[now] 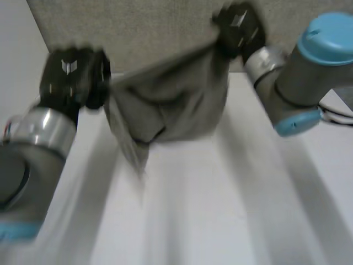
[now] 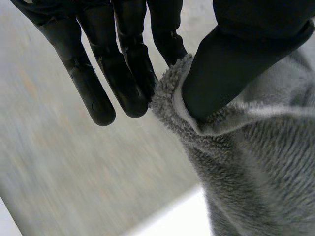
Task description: Fold the towel.
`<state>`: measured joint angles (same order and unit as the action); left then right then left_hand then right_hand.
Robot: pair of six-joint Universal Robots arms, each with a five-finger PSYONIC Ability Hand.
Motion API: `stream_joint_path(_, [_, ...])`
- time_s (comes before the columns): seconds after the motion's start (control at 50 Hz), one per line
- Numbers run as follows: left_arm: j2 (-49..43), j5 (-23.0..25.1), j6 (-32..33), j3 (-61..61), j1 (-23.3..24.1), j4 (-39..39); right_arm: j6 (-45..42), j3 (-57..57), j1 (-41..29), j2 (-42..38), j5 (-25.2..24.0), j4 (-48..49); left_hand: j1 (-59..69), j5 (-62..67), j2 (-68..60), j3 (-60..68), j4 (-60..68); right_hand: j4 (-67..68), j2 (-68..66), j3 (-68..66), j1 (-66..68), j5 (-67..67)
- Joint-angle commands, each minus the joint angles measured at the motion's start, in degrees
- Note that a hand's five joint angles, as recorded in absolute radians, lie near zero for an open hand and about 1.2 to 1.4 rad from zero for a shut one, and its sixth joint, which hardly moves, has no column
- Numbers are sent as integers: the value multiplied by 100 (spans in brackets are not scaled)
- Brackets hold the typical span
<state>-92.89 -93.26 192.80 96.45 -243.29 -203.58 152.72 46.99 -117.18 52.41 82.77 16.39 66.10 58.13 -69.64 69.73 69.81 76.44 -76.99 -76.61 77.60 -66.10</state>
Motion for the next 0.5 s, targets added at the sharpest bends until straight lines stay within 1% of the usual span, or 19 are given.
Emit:
stream_joint_path(0.02, [-958,27,663,-2267,-8,-936,118,731,-24,1023,627,2192,1390,1187,-1036,1027,1019,356,-301,-339,240,-390])
stream_joint_path(0.04, [-959,27,663,-2271,-8,-938,118,732,-24,1025,627,2193,1390,1187,-1036,1027,1019,356,-301,-339,240,-390])
stream_joint_path(0.08, [-1151,36,706,-2630,-8,-1436,126,1047,-33,1192,539,2114,1390,1187,-1036,1027,1019,356,-301,-339,240,-390])
stream_joint_path(0.1, [-1152,36,707,-2631,-8,-1439,126,1049,-33,1192,539,2114,1390,1187,-1036,1027,1019,356,-301,-339,240,-390])
stream_joint_path(0.14, [-1266,9,707,-2553,1,-1815,118,1216,-50,1201,442,2008,1390,1187,-1036,1027,1019,356,-301,-339,240,-390])
stream_joint_path(0.16, [-1267,9,707,-2552,1,-1817,118,1399,11,1201,303,1834,1390,1187,-1036,1027,1019,356,-301,-339,240,-390])
stream_joint_path(0.18, [-1310,18,707,-2387,27,-1886,118,1574,37,1218,145,1580,1390,1187,-1036,1027,1019,356,-301,-339,240,-390])
stream_joint_path(0.2, [-1319,27,715,-2107,45,-1861,118,1576,38,1219,143,1578,1390,1187,-1036,1027,1019,356,-301,-339,240,-390])
stream_joint_path(0.24, [-1319,44,716,-1764,45,-1843,91,1917,55,1192,-102,1035,1390,1187,-1036,1027,1019,356,-301,-339,240,-390])
stream_joint_path(0.26, [-1319,45,716,-1761,45,-1843,91,1919,55,1192,-103,1033,1390,1187,-1036,1027,1019,356,-301,-339,240,-390])
stream_joint_path(0.28, [-1319,71,716,-1396,36,-1826,65,2084,116,1166,-164,728,1390,1187,-1036,1027,1019,356,-301,-339,240,-390])
stream_joint_path(0.3, [-1328,88,724,-1009,27,-1826,65,2086,117,1166,-164,725,1390,1187,-1036,1027,1019,356,-301,-339,240,-390])
stream_joint_path(0.32, [-1328,88,724,-1005,27,-1826,56,2295,213,1157,-199,429,1390,1187,-1036,1027,1019,356,-301,-339,240,-390])
stream_joint_path(0.34, [-1328,106,724,-614,18,-1834,39,2506,318,1140,-234,139,1390,1187,-1036,1027,1019,356,-301,-339,240,-390])
stream_joint_path(0.36, [-1328,123,733,-227,1,-1843,39,2508,319,1139,-235,136,1390,1187,-1036,1027,1019,356,-301,-339,240,-390])
stream_joint_path(0.4, [-1337,150,733,134,-17,-1843,-49,2927,424,1078,-252,-371,1390,1187,-1036,1027,1019,356,-301,-339,240,-390])
stream_joint_path(0.42, [-1337,150,733,137,-17,-1843,-49,2930,424,1078,-252,-374,1390,1187,-1036,1027,1019,356,-301,-339,240,-390])
stream_joint_path(0.46, [-1398,307,733,767,-34,-1843,-146,3141,460,1034,-261,-585,1390,1187,-1036,1027,1019,356,-301,-339,240,-390])
stream_joint_path(0.5, [-1477,413,759,1023,-43,-1834,-496,3595,547,973,-278,-909,1390,1187,-1036,1027,1019,356,-301,-339,240,-390])
